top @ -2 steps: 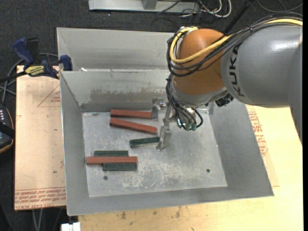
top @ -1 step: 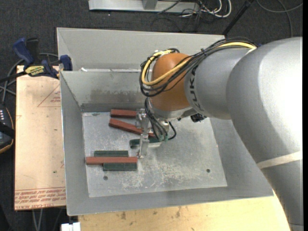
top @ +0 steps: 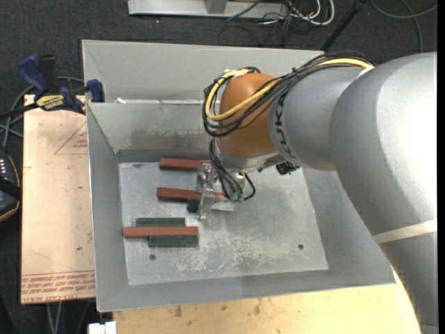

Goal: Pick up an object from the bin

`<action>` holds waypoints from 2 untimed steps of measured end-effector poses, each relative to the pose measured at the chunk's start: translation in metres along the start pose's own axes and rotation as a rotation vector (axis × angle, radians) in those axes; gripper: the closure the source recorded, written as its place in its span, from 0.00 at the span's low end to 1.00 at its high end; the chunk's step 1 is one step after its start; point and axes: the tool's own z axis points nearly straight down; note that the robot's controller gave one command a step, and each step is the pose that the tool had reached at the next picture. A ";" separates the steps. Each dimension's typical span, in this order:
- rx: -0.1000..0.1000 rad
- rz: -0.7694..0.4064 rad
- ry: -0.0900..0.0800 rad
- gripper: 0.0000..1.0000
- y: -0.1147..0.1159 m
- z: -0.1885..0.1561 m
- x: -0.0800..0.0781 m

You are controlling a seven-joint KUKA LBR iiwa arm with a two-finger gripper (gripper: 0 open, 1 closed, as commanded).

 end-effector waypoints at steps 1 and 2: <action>0.003 -0.295 -0.009 1.00 -0.040 -0.148 -0.018; 0.001 -0.275 0.008 1.00 0.000 -0.049 -0.013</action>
Offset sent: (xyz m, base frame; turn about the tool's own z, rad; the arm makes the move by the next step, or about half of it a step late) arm 0.0108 -0.0415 0.1436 -0.2981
